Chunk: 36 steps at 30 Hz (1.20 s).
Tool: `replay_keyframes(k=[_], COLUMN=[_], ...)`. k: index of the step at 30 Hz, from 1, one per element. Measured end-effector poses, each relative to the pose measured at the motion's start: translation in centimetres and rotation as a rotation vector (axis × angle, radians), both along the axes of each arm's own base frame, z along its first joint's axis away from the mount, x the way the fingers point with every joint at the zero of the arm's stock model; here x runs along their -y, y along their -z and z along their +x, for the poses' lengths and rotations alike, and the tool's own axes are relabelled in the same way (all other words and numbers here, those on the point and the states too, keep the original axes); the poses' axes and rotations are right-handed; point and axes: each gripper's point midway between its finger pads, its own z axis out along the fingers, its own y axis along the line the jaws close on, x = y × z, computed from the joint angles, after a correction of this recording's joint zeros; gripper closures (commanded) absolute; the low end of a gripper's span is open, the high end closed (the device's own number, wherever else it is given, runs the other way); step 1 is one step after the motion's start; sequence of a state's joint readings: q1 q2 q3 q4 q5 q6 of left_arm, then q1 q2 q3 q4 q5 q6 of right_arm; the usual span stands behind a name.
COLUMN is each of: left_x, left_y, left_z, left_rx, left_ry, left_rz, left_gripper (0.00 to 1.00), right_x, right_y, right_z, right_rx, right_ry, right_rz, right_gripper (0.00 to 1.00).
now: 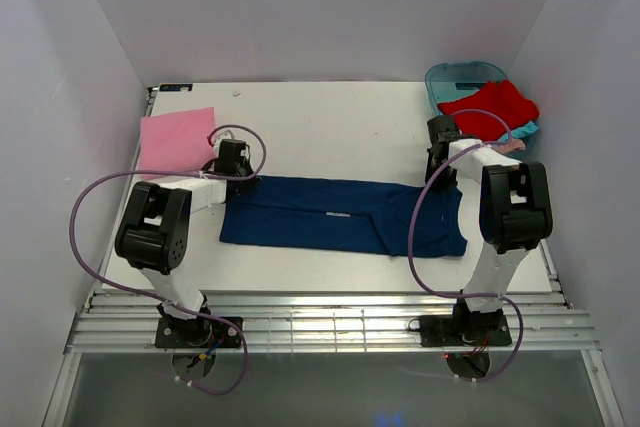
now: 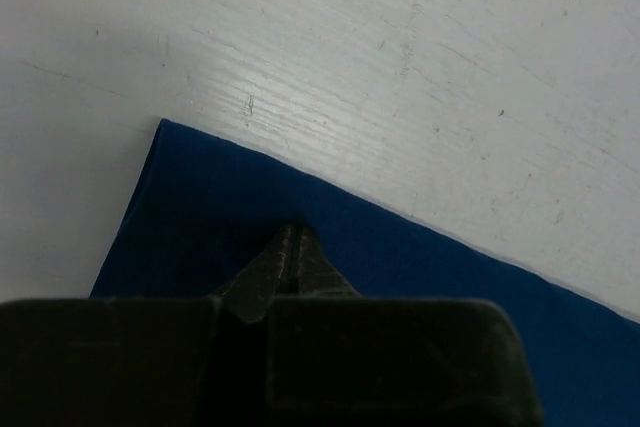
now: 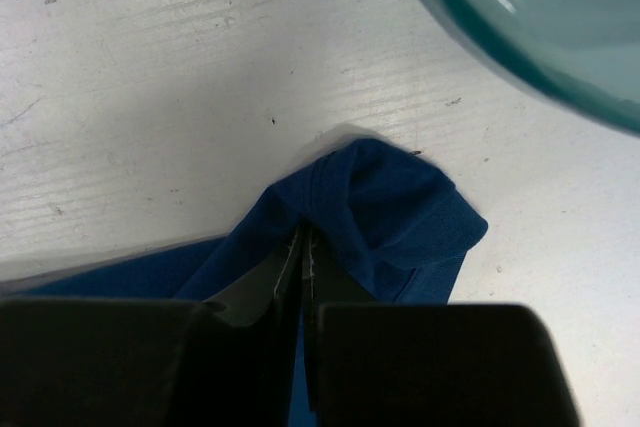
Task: Fold and stack the t-shirts
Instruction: Fold the other side of the tshirt into a rectangle, then rotate the tshirt 90 degrees
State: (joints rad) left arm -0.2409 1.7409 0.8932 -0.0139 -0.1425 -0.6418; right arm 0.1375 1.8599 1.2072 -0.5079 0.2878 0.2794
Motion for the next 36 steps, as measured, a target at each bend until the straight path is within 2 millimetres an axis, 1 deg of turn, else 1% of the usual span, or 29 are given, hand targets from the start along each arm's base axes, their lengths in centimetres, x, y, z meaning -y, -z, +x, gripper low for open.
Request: replay_keyframes(k=[5,10,18,23,27,36], left_x=[0.0,-0.6,-2.7,-3.4,-3.7,-3.8], left_y=[0.1,0.1,0.2,0.3,0.3,0.3], left_z=[0.0,0.0,-1.6,-2.2,-2.3,-2.4], left_rx=[0.024,0.035,0.019,0.014,0.012,0.011], left_ry=[-0.026,-0.088,-0.216,-0.262,-0.282,-0.286], left_rz=[-0.020,-0.010,0.027,0.035,0.037,0.040], left_gripper=[1.00,1.00,1.00,1.00,1.00,1.00], right_x=[0.0,0.2,0.2,0.4,0.7,2.2], right_y=[0.0,0.0,-0.1,-0.2,-0.3,-0.9], right_z=[0.0,-0.1,-0.1,-0.4,-1.1,-3.1], right_rx=[-0.004,-0.002,0.009,0.009,-0.012,-0.079], right_ry=[0.001,0.004,0.006,0.011,0.015,0.030], right_rz=[-0.001,-0.009,-0.014,-0.023,-0.038,-0.111], right_gripper=[0.92,0.92,0.92,0.92,0.92,0.92])
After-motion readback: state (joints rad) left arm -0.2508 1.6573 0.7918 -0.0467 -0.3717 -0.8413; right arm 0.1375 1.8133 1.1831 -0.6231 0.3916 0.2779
